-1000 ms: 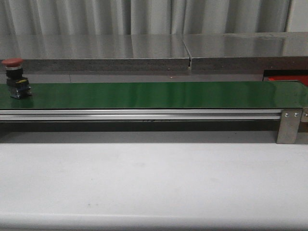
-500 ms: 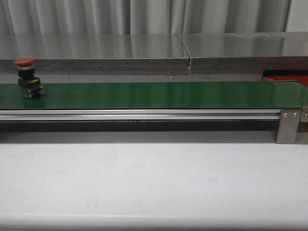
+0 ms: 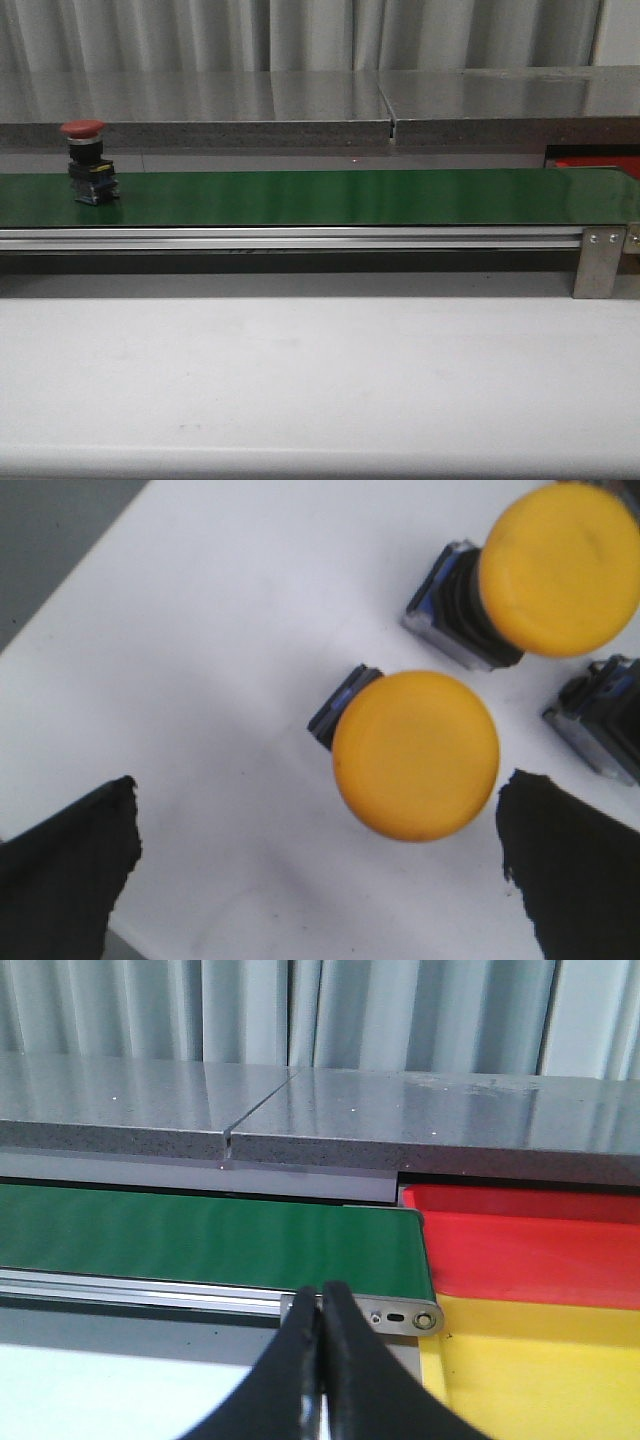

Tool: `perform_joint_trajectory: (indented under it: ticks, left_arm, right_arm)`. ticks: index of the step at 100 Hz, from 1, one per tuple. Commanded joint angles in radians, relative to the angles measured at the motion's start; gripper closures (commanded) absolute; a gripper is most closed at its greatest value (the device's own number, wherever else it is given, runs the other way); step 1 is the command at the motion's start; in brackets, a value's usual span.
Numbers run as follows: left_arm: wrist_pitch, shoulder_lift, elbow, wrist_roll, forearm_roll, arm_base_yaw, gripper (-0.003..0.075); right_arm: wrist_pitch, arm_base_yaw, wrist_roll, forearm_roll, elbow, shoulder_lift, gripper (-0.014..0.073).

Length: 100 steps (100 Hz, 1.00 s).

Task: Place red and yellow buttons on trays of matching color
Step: 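Move the left gripper to a yellow push-button and grasp it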

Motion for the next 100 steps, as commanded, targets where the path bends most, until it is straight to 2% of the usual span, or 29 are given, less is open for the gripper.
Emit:
perform_joint_trajectory:
  ticks: [1,30,70,79,100]
  left_arm:
    - [-0.049,-0.040,-0.052,0.023,-0.019,0.000,0.0029]
    - [0.000,0.021,-0.147,0.044,-0.056,-0.002,0.0029]
    - [-0.016,0.038,-0.148,0.067,-0.060,-0.012,0.0031]
    - [-0.004,0.038,-0.148,0.067,-0.060,-0.012,0.0082]
    - [0.017,0.038,-0.148,0.067,-0.060,-0.012,0.0335]
  right_arm:
    - [-0.082,0.000,-0.001,-0.012,-0.018,-0.002,0.0660]
    - [-0.082,0.000,-0.001,-0.012,-0.018,-0.002,0.0660]
    - [-0.082,0.000,-0.001,-0.012,-0.018,-0.002,0.0660]
    - [-0.082,0.000,-0.001,-0.012,-0.018,-0.002,0.0660]
    - [-0.082,0.000,-0.001,-0.012,-0.018,-0.002,0.0660]
